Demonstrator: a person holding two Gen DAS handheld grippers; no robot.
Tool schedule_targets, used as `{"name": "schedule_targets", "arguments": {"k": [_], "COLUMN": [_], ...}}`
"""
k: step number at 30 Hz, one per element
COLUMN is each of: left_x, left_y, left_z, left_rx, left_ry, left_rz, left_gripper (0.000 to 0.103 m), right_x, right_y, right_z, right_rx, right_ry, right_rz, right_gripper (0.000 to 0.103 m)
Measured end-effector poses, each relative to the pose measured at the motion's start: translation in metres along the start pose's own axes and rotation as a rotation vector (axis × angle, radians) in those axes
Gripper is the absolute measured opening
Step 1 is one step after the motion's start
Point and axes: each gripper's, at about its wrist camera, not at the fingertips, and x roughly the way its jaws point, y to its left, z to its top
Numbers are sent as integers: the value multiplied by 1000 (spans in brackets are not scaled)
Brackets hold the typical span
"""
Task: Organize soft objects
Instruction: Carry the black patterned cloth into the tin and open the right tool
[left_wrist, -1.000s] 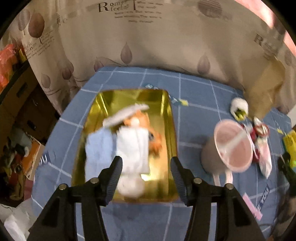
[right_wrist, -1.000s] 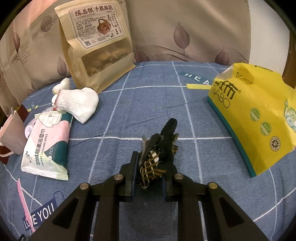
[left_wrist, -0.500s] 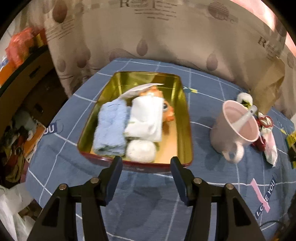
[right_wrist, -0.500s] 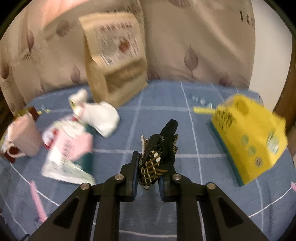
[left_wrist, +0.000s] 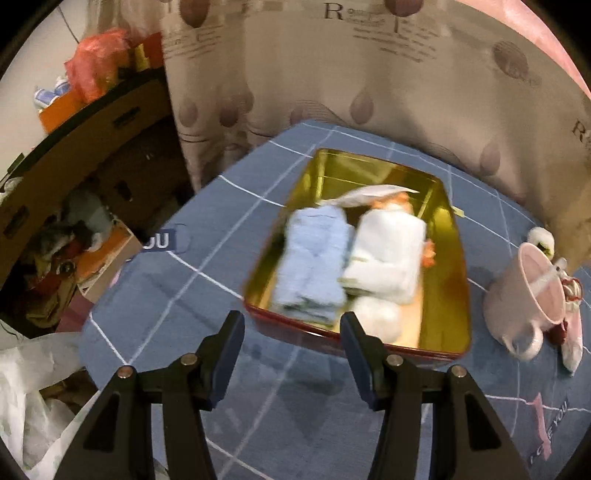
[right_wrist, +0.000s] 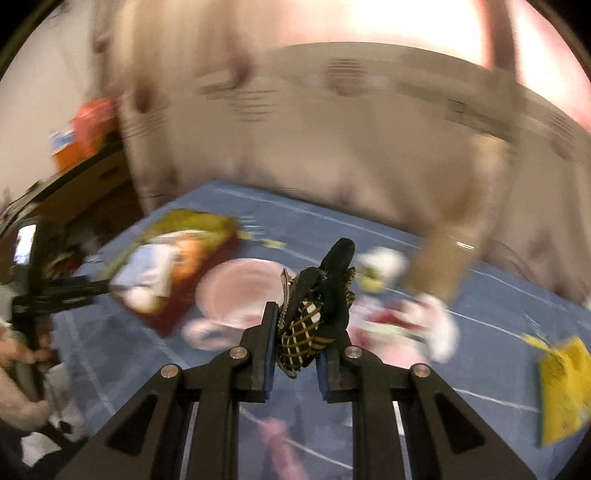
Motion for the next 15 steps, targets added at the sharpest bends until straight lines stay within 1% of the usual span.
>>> {"name": "schedule_targets", "arguments": {"k": [2, 6, 9, 13, 15], "left_x": [-1, -6, -7, -6, -4], "left_y": [11, 32, 49, 66, 72], "left_z": [3, 9, 11, 14, 15], "left_rx": [-42, -99, -143, -179, -195], "left_ry": [-3, -24, -21, -18, -11], "left_rz": [-4, 20, 24, 28, 35], "left_gripper": [55, 55, 55, 55, 55], "right_x": [11, 40, 67, 97, 108], "right_y": [36, 93, 133, 163, 172], "right_z": [8, 17, 20, 22, 22], "right_rx": [-48, -124, -181, -216, -236], "right_ry": [6, 40, 74, 117, 136], "right_rz": [79, 168, 208, 237, 237], "right_gripper": [17, 17, 17, 17, 17]}}
